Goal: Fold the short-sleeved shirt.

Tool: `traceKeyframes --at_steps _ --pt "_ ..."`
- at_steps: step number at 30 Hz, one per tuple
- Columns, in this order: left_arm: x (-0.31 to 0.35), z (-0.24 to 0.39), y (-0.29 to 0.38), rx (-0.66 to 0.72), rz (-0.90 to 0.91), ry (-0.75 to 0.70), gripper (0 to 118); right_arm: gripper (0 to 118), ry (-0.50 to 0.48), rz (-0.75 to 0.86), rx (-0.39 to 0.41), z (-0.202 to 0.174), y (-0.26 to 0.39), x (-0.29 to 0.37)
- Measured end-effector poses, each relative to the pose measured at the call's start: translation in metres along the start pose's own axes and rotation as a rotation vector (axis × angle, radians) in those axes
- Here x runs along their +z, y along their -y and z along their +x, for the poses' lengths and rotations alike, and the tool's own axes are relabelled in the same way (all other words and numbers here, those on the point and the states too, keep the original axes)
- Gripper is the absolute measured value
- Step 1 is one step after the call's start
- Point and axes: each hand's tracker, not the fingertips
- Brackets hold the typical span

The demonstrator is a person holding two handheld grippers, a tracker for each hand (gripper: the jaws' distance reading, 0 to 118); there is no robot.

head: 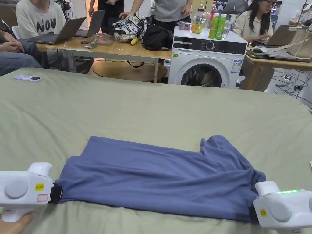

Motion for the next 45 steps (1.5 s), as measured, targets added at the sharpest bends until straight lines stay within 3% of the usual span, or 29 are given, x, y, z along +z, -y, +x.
traceKeyframes --at_steps 5,8,9,10,14,18,20,22,23,25,26,34,36,45 --pt "0.004 0.001 -0.003 0.036 0.017 0.006 0 7 0.024 0.011 -0.059 -0.002 -0.002 -0.002" --pt "0.013 0.007 -0.010 0.024 0.014 -0.006 0 20 0.074 0.013 -0.089 -0.004 -0.006 0.008" --pt "0.018 0.010 -0.012 0.018 0.022 -0.016 1 31 0.090 0.032 -0.113 -0.004 -0.008 0.014" --pt "0.023 0.012 -0.015 0.014 0.041 -0.021 5 38 0.085 0.073 -0.137 -0.003 -0.009 0.021" --pt "0.047 0.024 -0.028 0.018 0.168 -0.006 24 41 0.045 0.246 -0.219 -0.007 -0.024 0.055" --pt "0.063 0.039 -0.040 -0.017 0.323 0.000 25 41 0.016 0.432 -0.256 -0.022 -0.039 0.070" --pt "0.071 0.049 -0.042 -0.057 0.425 -0.025 25 37 0.006 0.512 -0.270 -0.033 -0.045 0.074" --pt "0.076 0.059 -0.042 -0.081 0.524 -0.048 25 9 -0.015 0.569 -0.264 -0.043 -0.052 0.073" --pt "0.078 0.063 -0.042 -0.085 0.579 -0.033 24 0 -0.006 0.571 -0.257 -0.049 -0.056 0.072" --pt "0.078 0.068 -0.047 -0.073 0.596 -0.006 1 0 -0.006 0.600 -0.256 -0.057 -0.062 0.069" --pt "0.076 0.071 -0.050 -0.066 0.583 -0.012 0 0 -0.019 0.604 -0.257 -0.059 -0.065 0.068" --pt "0.038 0.058 -0.097 -0.002 0.511 0.004 0 0 -0.055 0.589 -0.227 -0.075 -0.093 0.048" --pt "0.020 0.047 -0.117 0.030 0.373 0.020 0 0 -0.059 0.570 -0.220 -0.076 -0.101 0.043" --pt "-0.067 0.031 -0.207 0.067 0.084 0.047 0 0 -0.079 0.456 -0.207 -0.075 -0.125 0.009"
